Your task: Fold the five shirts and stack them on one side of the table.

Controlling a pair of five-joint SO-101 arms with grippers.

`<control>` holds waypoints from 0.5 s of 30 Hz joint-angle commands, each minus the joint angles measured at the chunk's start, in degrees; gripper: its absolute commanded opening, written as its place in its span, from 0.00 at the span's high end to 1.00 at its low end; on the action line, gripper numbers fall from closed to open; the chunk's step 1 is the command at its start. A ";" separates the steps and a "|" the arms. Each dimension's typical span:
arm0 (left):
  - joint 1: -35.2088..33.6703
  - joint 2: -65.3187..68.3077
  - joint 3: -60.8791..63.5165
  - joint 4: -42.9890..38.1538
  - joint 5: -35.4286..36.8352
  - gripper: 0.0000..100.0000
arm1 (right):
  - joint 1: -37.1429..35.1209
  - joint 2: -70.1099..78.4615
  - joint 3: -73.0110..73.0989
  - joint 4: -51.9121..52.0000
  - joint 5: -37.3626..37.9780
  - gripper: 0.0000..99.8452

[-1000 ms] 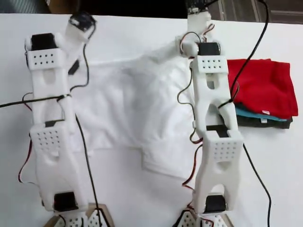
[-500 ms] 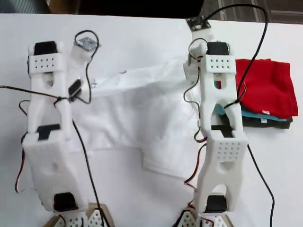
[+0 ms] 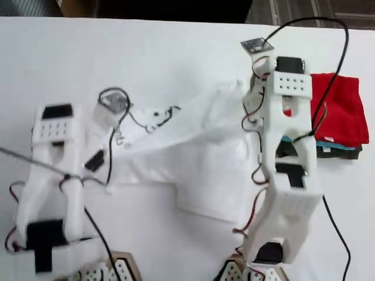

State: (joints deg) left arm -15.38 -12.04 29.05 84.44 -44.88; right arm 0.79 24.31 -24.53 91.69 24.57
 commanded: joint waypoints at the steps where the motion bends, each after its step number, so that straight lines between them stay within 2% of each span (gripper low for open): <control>1: -0.18 -8.62 4.18 -0.97 -1.05 0.97 | 0.40 -17.45 15.47 -7.60 0.53 0.98; 8: -0.26 -10.11 4.97 -0.26 -0.62 0.97 | -2.42 -42.42 50.55 -23.87 0.79 0.98; 15: -1.58 -10.11 4.97 1.67 -0.97 0.97 | 1.45 -48.48 64.62 -28.44 4.75 0.98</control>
State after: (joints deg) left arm -15.74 -19.78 34.07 84.88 -45.32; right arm 0.00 -20.53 37.63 65.41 28.00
